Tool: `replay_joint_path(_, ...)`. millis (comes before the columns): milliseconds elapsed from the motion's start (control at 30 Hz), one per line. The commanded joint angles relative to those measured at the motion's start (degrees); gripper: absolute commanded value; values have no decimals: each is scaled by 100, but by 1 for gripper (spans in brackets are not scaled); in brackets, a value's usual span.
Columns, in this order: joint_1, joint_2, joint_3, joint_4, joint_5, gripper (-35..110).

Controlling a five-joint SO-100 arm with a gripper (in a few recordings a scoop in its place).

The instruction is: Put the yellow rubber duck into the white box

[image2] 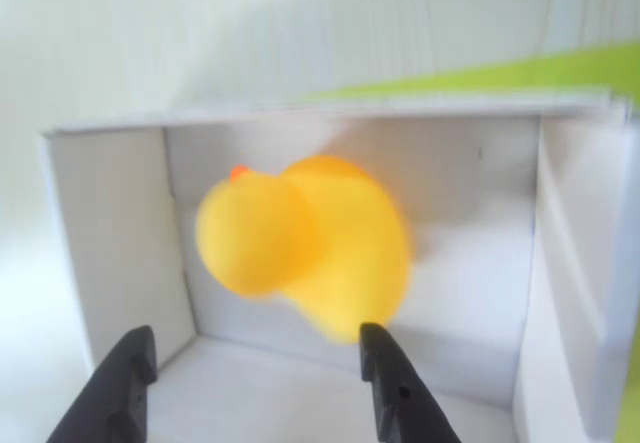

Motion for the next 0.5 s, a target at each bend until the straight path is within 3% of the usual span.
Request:
replay_joint_path(0,-396,896,-993,949,650,18)
replay_joint_path(100,-853,1898,-1881,1582,2417,1)
replay_joint_path(200,-1441,2804,-2821,2522,3621,0)
replay_joint_path(300,-2197,3709,-3155,3208,4131,0)
replay_joint_path(367,-2953,4535,-2672,3507,4104,0)
replay_joint_path(467,-4069,6328,-439,3076,4175,0)
